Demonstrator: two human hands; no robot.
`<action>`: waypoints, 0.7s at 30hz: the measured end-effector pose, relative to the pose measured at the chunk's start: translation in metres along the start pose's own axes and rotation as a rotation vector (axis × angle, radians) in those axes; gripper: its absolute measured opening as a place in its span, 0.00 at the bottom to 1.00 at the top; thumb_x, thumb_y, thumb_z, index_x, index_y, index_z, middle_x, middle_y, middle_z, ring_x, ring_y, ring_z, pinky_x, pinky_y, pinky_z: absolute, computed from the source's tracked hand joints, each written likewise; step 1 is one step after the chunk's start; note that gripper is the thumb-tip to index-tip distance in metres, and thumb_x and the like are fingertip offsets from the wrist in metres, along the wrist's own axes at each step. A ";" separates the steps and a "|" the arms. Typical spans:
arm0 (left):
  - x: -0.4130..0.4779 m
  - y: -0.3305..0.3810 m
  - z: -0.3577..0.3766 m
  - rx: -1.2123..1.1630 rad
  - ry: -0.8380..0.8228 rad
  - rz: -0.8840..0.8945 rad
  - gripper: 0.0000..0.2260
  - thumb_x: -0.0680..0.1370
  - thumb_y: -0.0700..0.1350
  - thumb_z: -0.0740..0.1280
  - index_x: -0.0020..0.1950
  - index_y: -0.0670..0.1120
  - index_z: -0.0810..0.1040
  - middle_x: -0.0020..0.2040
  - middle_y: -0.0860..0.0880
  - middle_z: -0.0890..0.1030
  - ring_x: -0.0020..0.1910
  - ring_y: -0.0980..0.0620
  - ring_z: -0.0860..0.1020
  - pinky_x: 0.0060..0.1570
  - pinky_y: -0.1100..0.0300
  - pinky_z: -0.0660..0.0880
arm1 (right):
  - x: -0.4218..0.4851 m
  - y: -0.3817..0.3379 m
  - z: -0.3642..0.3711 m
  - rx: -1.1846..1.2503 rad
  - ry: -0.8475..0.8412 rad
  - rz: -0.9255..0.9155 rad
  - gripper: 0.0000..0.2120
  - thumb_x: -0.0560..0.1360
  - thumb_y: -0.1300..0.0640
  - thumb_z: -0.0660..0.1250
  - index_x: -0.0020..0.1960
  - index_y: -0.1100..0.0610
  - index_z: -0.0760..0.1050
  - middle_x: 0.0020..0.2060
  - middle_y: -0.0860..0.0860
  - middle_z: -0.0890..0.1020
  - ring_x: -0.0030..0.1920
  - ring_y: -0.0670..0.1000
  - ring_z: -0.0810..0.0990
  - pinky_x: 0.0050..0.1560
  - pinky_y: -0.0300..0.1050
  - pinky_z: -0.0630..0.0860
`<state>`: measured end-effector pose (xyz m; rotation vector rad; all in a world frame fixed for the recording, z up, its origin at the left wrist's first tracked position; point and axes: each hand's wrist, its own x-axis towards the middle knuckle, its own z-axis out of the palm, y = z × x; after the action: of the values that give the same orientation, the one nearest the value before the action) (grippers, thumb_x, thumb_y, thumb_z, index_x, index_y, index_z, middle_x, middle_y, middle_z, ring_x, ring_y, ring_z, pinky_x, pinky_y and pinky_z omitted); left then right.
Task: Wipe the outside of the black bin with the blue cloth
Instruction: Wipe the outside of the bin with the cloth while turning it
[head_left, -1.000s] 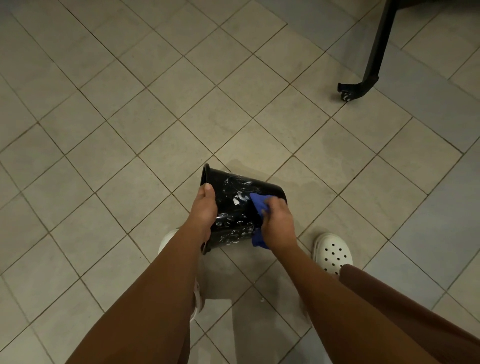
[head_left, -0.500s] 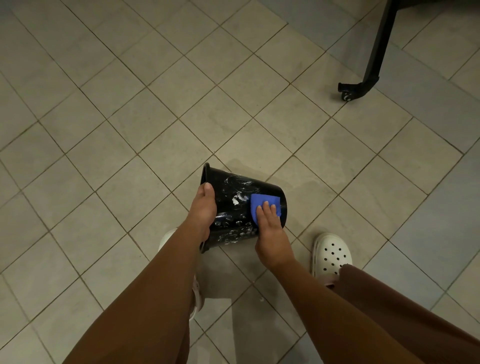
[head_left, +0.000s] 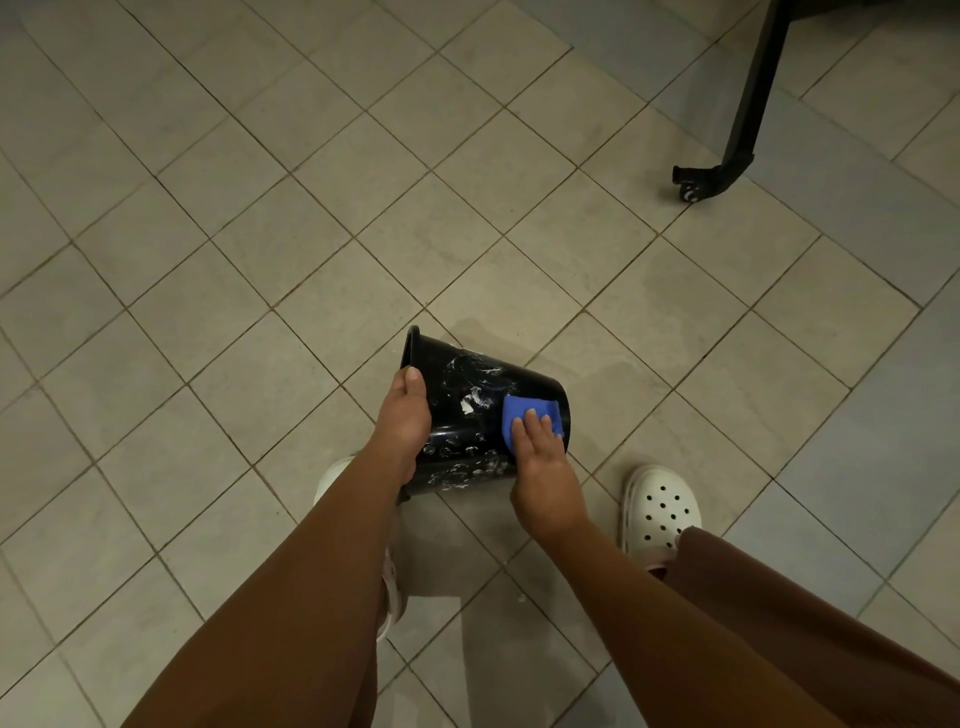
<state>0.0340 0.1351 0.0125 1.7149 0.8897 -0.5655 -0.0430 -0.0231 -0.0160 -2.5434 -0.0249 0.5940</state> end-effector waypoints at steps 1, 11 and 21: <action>0.000 0.000 0.001 0.012 0.000 0.002 0.22 0.85 0.57 0.46 0.74 0.51 0.65 0.69 0.42 0.73 0.66 0.41 0.73 0.68 0.40 0.69 | 0.000 -0.001 -0.001 0.006 0.003 -0.031 0.32 0.78 0.67 0.55 0.77 0.57 0.45 0.77 0.55 0.45 0.76 0.54 0.40 0.73 0.46 0.37; 0.001 0.000 0.000 -0.004 -0.004 -0.004 0.22 0.85 0.56 0.46 0.75 0.50 0.65 0.69 0.43 0.73 0.67 0.42 0.71 0.69 0.42 0.68 | 0.013 -0.001 -0.008 0.075 -0.023 0.075 0.32 0.77 0.67 0.57 0.77 0.60 0.46 0.76 0.56 0.47 0.76 0.55 0.43 0.76 0.49 0.44; 0.001 0.001 0.001 -0.034 0.011 -0.021 0.22 0.85 0.57 0.46 0.74 0.51 0.66 0.67 0.41 0.74 0.64 0.41 0.74 0.66 0.40 0.70 | 0.021 -0.009 -0.010 0.076 -0.072 -0.033 0.33 0.77 0.67 0.58 0.77 0.57 0.45 0.77 0.54 0.46 0.76 0.53 0.41 0.76 0.50 0.43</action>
<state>0.0352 0.1342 0.0123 1.6816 0.9211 -0.5521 -0.0192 -0.0177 -0.0121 -2.4425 -0.0683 0.6611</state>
